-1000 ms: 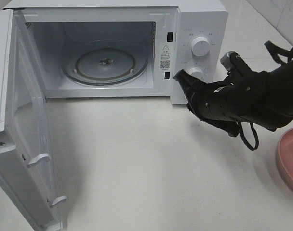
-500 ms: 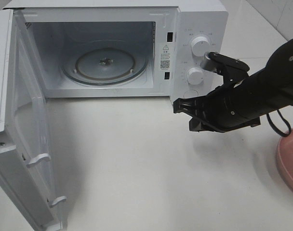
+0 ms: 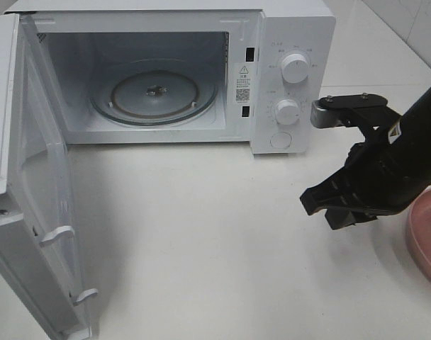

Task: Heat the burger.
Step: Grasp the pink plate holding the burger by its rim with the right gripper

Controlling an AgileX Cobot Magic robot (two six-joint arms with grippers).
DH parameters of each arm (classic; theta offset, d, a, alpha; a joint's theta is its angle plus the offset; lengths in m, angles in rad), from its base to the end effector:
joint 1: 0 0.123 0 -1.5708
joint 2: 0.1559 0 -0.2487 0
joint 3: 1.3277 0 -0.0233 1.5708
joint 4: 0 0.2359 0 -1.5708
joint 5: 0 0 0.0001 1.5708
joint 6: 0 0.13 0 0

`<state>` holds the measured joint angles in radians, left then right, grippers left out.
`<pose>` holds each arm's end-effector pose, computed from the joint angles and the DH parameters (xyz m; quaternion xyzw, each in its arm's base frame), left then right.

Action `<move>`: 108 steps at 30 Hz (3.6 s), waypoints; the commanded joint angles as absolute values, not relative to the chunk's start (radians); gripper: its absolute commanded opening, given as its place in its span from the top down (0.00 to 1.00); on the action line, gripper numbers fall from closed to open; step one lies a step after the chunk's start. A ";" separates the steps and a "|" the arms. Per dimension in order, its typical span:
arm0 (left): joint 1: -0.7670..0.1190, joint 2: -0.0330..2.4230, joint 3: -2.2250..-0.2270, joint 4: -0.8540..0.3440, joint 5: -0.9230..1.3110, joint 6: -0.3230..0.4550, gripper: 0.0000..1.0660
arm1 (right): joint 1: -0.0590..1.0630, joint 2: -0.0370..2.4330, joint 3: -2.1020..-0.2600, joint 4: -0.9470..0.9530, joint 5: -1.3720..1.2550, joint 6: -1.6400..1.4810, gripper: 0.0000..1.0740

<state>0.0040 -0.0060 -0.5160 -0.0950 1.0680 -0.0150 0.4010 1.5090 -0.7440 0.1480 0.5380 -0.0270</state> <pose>0.0505 -0.0106 0.2570 -0.0055 0.8484 -0.0503 0.5269 0.2422 0.1134 0.1195 -0.1539 0.9711 0.0804 0.1640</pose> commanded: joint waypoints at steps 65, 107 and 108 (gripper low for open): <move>0.007 -0.023 -0.516 -0.098 1.068 -0.015 0.06 | 0.183 1.599 -0.692 -0.172 0.604 0.176 0.15; 0.007 -0.023 -0.516 -0.098 1.068 -0.015 0.06 | 0.136 1.734 -0.647 -0.176 0.472 0.171 0.39; 0.007 -0.023 -0.516 -0.098 1.068 -0.015 0.06 | 0.136 1.735 -0.647 -0.176 0.472 0.171 0.43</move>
<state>0.0040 -0.0060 -0.5160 -0.0950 1.0680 -0.0150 0.1400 1.7250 -0.6520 -0.1730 0.4620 0.1670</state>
